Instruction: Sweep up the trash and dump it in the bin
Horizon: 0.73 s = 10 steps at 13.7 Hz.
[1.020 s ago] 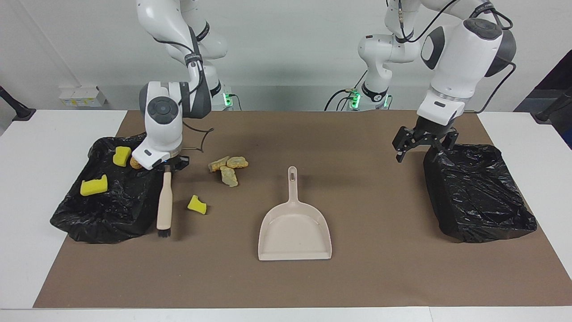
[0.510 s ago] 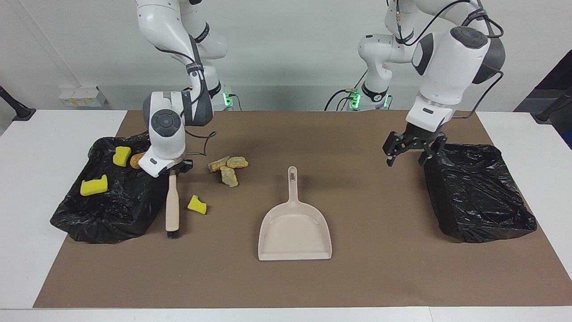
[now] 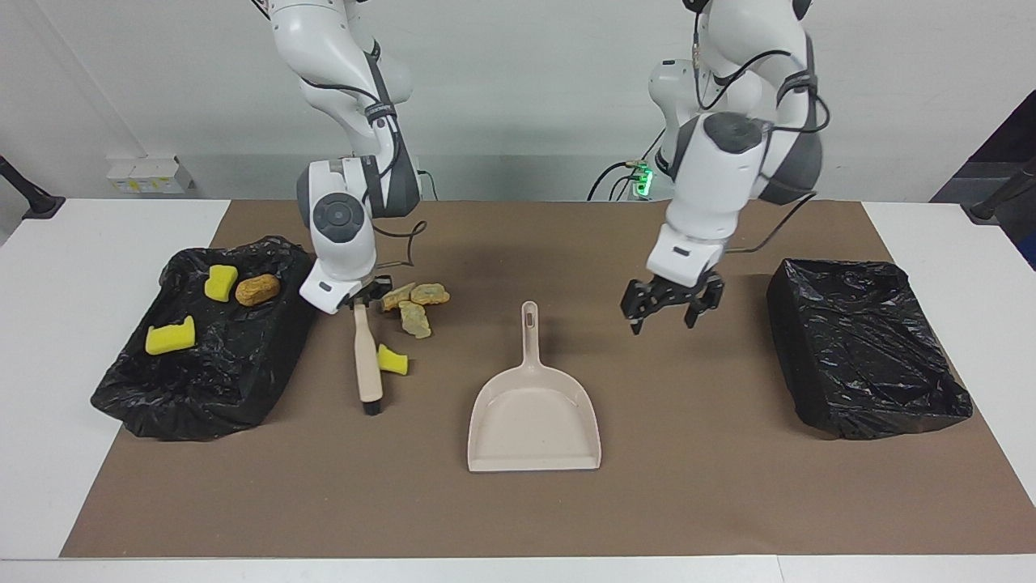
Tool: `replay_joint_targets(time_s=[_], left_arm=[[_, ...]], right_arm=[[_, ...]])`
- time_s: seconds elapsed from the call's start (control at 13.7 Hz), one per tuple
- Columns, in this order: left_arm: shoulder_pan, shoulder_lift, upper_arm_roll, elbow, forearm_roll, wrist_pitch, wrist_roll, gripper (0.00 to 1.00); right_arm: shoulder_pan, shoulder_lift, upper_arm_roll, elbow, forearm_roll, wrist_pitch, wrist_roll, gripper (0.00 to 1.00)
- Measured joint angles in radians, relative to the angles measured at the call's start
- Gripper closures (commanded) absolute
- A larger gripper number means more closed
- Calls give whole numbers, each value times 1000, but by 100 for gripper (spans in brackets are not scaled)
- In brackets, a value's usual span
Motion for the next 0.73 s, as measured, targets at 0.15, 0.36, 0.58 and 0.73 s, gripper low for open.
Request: replay_joint_targets(time_s=[0.15, 0.36, 0.58, 0.73], left_arm=[[-46, 34, -1, 14, 0, 7, -57, 0], [-114, 92, -2, 47, 1, 41, -132, 0], [-152, 112, -2, 56, 1, 60, -143, 0], [-158, 122, -2, 55, -1, 74, -144, 0]], right_arm=[[5, -3, -1, 9, 1, -15, -70, 100], [-5, -5, -5, 87, 3, -119, -105, 100], [-29, -28, -12, 136, 9, -198, -87, 100], [-28, -49, -12, 138, 9, -266, 6, 100]])
